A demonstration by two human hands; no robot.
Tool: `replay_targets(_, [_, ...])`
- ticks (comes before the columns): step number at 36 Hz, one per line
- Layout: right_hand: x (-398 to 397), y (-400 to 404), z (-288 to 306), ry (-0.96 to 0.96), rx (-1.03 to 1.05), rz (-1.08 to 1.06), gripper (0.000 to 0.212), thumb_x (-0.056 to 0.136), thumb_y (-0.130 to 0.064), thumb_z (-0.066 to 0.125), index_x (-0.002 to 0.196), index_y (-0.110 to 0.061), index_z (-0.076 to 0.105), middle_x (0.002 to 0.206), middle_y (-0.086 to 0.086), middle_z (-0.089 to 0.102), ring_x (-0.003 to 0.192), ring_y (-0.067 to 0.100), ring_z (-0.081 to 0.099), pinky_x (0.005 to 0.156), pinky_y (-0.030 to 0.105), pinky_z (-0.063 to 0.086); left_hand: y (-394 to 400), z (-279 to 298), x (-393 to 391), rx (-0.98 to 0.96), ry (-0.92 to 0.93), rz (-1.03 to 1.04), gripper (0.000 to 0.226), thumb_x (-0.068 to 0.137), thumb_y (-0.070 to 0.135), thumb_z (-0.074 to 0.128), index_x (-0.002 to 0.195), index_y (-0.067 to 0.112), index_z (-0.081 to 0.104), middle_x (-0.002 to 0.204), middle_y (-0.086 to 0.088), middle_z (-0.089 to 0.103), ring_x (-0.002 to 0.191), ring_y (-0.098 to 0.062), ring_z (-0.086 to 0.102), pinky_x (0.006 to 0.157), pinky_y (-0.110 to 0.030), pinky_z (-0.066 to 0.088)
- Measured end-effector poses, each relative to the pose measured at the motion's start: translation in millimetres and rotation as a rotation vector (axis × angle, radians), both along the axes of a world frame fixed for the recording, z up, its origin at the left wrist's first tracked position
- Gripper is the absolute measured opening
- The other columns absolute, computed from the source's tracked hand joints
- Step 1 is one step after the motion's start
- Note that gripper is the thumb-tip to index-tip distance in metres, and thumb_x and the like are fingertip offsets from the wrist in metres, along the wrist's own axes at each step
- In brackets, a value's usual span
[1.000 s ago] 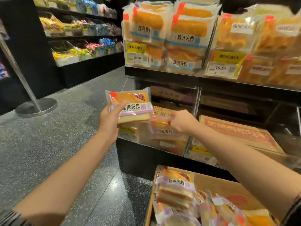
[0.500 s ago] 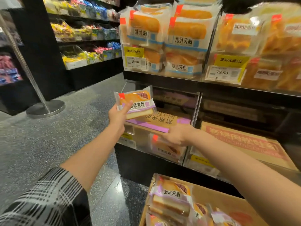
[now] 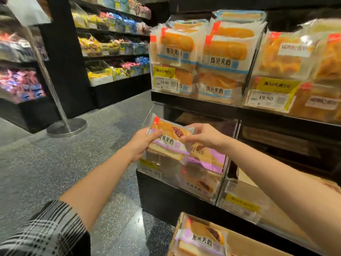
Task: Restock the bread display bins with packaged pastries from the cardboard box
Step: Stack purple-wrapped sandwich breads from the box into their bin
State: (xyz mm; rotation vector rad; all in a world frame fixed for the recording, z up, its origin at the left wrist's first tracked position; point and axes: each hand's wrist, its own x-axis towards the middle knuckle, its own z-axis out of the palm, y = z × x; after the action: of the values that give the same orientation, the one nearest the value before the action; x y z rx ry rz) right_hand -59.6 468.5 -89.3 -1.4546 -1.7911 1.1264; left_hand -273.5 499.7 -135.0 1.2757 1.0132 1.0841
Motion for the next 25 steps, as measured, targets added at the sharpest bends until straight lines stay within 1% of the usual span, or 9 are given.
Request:
replay_targets(2, [-4.9, 3.2, 0.0, 0.024, 0.076, -0.013, 0.022, 0.084, -0.017, 0.072, 0.104, -0.01, 0.064, 0.096, 0.006, 0.067, 0.084, 0.015, 0.067, 0.062, 0.022, 0.056, 4.4, 2.5, -2.2, 0.056, 0.112, 0.012, 0.009, 0.091, 0.02, 0.061, 0.097, 0.014, 0.063, 0.085, -0.002, 0.074, 0.078, -0.015, 0.07, 0.067, -0.026, 0.055])
replay_targets(5, [-11.5, 8.0, -1.0, -0.015, 0.205, -0.125, 0.015, 0.083, -0.016, 0.073, 0.095, -0.011, 0.065, 0.091, 0.009, 0.07, 0.069, 0.011, 0.069, 0.055, 0.023, 0.056, 13.0, 2.8, -4.0, 0.191, 0.344, 0.148, 0.028, 0.093, 0.034, 0.057, 0.115, 0.016, 0.059, 0.113, 0.0, 0.064, 0.105, -0.015, 0.059, 0.079, -0.021, 0.046])
replay_targets(9, [-22.9, 12.9, -18.5, -0.158, 0.324, -0.256, 0.013, 0.083, -0.021, 0.074, 0.087, -0.013, 0.064, 0.087, 0.009, 0.069, 0.074, 0.018, 0.069, 0.07, 0.036, 0.059, 18.0, -10.3, -5.8, 0.248, 0.52, 0.244, 0.044, 0.105, 0.04, 0.021, 0.134, 0.022, 0.049, 0.138, 0.004, 0.047, 0.13, -0.012, 0.038, 0.108, -0.038, 0.03])
replay_targets(12, [-37.7, 13.8, -37.2, -0.153, 0.271, -0.221, 0.023, 0.082, -0.022, 0.075, 0.101, -0.011, 0.068, 0.094, 0.007, 0.069, 0.084, 0.021, 0.068, 0.078, 0.043, 0.058, 18.6, -10.7, -6.4, 0.18, 0.343, 0.247, 0.053, 0.104, 0.043, 0.01, 0.143, 0.023, 0.04, 0.15, 0.0, 0.036, 0.141, -0.019, 0.027, 0.114, -0.044, 0.018])
replay_targets(15, [-53.4, 10.4, -51.4, -0.304, 0.319, -0.129, 0.04, 0.083, -0.021, 0.073, 0.121, -0.016, 0.06, 0.11, 0.006, 0.066, 0.101, 0.02, 0.062, 0.089, 0.036, 0.051, 21.7, -8.5, -13.6, 0.151, 0.202, 0.192, 0.058, 0.103, 0.043, 0.005, 0.147, 0.018, 0.033, 0.154, -0.002, 0.033, 0.145, -0.021, 0.021, 0.117, -0.042, 0.011])
replay_targets(17, [-61.3, 10.0, -57.6, -0.372, 0.379, -0.093, 0.048, 0.085, -0.016, 0.071, 0.13, -0.023, 0.057, 0.12, 0.004, 0.064, 0.111, 0.021, 0.058, 0.094, 0.036, 0.048, 24.3, -11.6, -17.3, 0.148, 0.24, 0.16, 0.057, 0.102, 0.048, 0.009, 0.147, 0.02, 0.032, 0.153, 0.0, 0.034, 0.144, -0.019, 0.022, 0.119, -0.042, 0.012])
replay_targets(19, [-64.2, 13.6, -58.5, -0.448, 0.421, -0.06, 0.049, 0.085, -0.015, 0.069, 0.13, -0.03, 0.058, 0.12, 0.001, 0.066, 0.111, 0.022, 0.06, 0.092, 0.039, 0.05, 24.8, -14.2, -19.3, 0.171, 0.364, 0.145, 0.052, 0.101, 0.051, 0.026, 0.146, 0.027, 0.034, 0.152, 0.003, 0.036, 0.141, -0.018, 0.029, 0.117, -0.044, 0.02])
replay_targets(22, [-63.9, 21.3, -52.8, -0.573, 0.38, 0.079, 0.042, 0.091, -0.023, 0.063, 0.132, -0.028, 0.057, 0.122, 0.003, 0.066, 0.111, 0.021, 0.061, 0.093, 0.038, 0.05, 25.8, -18.8, -19.7, 0.219, 0.49, 0.102, 0.049, 0.1, 0.022, 0.047, 0.146, 0.029, 0.033, 0.152, 0.005, 0.034, 0.133, -0.016, 0.038, 0.11, -0.038, 0.032])
replay_targets(25, [-63.3, 25.4, -44.7, -0.616, 0.355, 0.152, 0.04, 0.102, -0.04, 0.038, 0.117, -0.015, 0.066, 0.109, 0.01, 0.069, 0.101, 0.024, 0.062, 0.089, 0.036, 0.048, 27.0, -21.6, -21.9, 0.257, 0.525, 0.087, 0.056, 0.097, 0.014, 0.053, 0.146, 0.031, 0.033, 0.151, 0.006, 0.033, 0.124, -0.006, 0.035, 0.099, -0.029, 0.032])
